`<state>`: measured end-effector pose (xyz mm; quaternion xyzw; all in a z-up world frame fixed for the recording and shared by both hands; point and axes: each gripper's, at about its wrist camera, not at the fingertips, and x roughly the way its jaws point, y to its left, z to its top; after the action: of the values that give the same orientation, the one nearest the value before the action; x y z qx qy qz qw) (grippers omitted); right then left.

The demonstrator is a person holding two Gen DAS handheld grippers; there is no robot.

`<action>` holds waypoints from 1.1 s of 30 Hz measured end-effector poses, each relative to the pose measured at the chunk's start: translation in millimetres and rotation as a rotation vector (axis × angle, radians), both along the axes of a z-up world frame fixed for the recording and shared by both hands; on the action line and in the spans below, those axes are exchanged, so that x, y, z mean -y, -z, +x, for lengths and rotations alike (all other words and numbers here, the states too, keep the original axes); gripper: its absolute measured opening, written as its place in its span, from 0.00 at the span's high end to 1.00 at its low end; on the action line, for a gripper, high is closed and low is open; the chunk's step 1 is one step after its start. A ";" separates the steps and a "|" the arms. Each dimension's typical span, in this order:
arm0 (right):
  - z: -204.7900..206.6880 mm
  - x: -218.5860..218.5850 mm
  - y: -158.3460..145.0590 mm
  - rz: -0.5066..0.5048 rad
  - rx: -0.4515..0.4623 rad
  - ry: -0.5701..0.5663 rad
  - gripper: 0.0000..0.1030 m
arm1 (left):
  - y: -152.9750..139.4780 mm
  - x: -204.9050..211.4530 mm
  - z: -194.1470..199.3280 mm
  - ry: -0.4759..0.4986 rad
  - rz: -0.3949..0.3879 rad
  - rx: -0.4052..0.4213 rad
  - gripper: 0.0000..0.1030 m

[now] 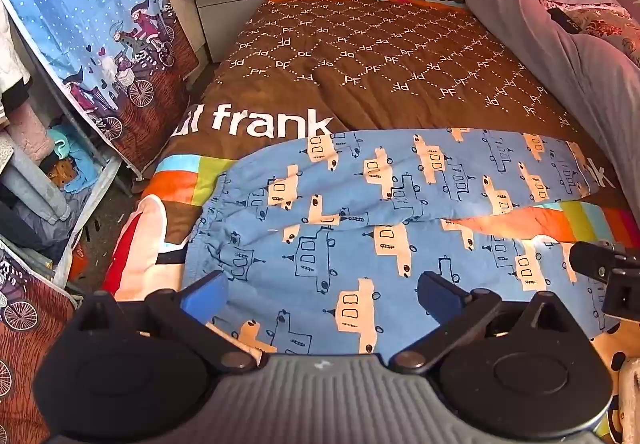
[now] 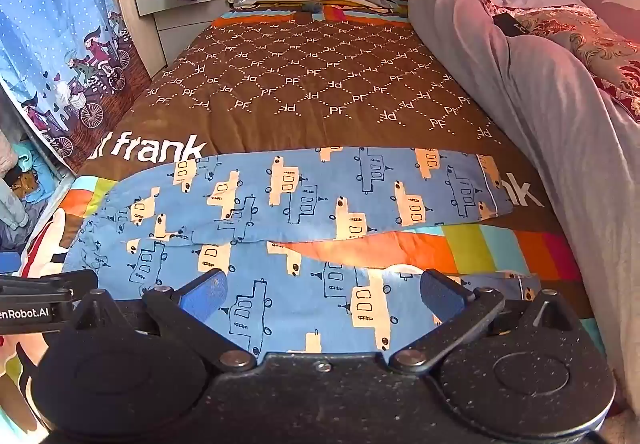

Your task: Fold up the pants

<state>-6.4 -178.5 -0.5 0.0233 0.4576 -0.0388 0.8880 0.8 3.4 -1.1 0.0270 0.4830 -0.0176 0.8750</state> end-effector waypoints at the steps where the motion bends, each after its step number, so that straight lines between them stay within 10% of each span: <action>1: 0.7 -0.5 0.3 -0.001 -0.001 0.003 0.01 | -0.7 -0.1 -2.2 0.001 0.000 0.004 0.00; 33: -10.1 -9.0 0.6 0.002 0.023 0.012 0.01 | -0.2 0.4 -2.6 0.033 -0.018 -0.015 0.00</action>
<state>-16.5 -169.5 -1.2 0.0271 0.4474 -0.0434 0.8929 -1.9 3.0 -0.9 0.0268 0.4888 -0.0365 0.8712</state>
